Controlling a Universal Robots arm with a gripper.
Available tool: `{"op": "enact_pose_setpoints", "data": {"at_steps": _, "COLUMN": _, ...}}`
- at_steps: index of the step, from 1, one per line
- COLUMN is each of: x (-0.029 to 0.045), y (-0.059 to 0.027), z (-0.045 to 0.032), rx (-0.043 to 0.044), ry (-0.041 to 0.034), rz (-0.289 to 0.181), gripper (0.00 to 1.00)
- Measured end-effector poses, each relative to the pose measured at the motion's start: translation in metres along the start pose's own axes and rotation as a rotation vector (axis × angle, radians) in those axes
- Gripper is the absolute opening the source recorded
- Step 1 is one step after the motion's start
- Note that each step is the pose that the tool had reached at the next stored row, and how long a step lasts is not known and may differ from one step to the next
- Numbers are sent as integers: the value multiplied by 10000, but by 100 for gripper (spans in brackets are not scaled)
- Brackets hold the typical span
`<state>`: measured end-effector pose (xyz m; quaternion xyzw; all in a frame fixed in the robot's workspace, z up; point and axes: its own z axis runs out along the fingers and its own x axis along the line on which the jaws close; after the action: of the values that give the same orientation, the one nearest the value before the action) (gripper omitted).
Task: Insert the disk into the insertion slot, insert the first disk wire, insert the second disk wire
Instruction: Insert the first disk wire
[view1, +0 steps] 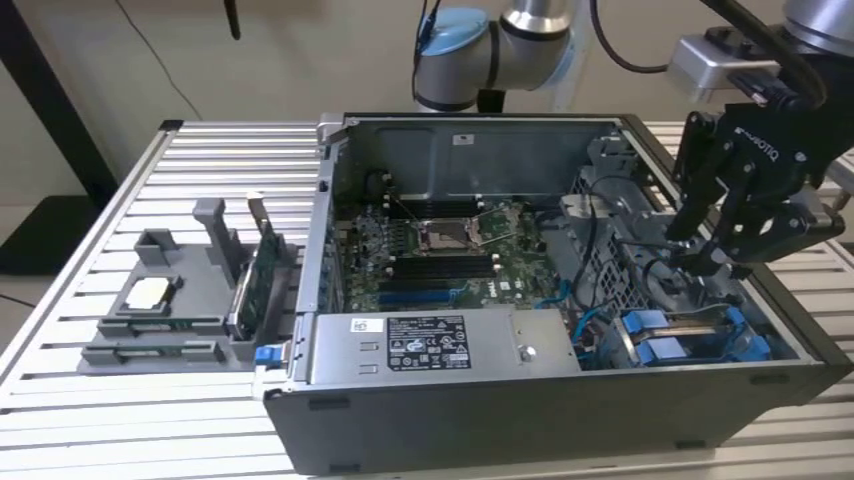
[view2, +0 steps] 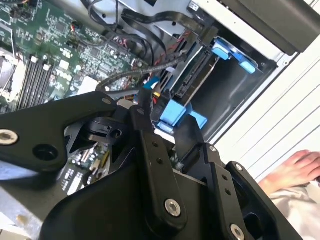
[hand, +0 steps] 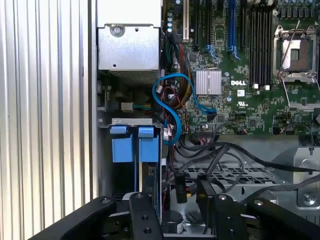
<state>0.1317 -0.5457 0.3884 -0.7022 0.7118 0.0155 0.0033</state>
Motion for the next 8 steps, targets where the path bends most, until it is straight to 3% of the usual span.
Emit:
{"op": "enact_pose_setpoints", "data": {"at_steps": 3, "x": 2, "y": 27, "z": 14, "rx": 164, "ry": -69, "rz": -6, "gripper": 47}}
{"op": "enact_pose_setpoints", "data": {"at_steps": 8, "x": 5, "y": 68, "z": 30, "rx": 387, "ry": -86, "rz": -12, "gripper": 47}}
